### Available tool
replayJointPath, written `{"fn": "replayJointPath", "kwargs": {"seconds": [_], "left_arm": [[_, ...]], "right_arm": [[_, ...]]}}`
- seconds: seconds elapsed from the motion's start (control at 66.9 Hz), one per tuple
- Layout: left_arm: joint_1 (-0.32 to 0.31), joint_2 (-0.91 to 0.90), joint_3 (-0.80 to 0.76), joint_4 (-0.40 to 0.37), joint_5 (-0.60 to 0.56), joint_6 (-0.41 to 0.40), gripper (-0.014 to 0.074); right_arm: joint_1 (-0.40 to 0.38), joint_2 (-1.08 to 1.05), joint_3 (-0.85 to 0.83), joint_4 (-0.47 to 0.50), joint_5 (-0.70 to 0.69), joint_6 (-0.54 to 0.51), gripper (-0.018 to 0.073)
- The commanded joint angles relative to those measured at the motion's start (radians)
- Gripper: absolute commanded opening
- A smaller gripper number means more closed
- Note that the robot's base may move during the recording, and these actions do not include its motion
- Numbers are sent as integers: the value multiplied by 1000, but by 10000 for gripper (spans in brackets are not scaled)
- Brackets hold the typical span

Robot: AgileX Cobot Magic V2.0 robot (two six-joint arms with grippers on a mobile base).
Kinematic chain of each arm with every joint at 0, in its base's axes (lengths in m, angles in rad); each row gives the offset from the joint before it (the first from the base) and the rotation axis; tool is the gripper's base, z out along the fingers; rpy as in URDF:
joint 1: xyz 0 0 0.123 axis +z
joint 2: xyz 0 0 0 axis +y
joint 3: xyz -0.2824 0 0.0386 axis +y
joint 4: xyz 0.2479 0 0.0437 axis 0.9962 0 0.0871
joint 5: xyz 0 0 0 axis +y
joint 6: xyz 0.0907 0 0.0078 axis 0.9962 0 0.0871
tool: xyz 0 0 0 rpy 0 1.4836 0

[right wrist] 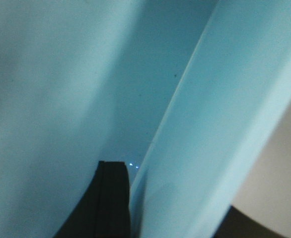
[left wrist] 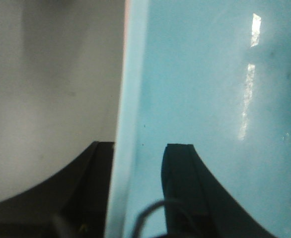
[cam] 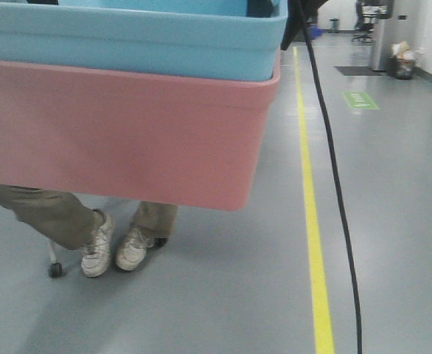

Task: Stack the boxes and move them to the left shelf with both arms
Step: 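Carry the stacked bins with both grippers while driving down the aisle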

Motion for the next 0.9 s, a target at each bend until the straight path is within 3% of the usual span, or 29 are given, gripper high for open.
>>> {"fn": "replayJointPath", "kwargs": {"seconds": [0.0, 0.881], "left_arm": [[-42, -66, -42, -166, -87, 88, -3], [-42, -61, -42, -170, -87, 88, -3]], "right_arm": [[7, -55, -47, 49, -181, -40, 54], [6, -54, -47, 49, -181, -40, 54]]}}
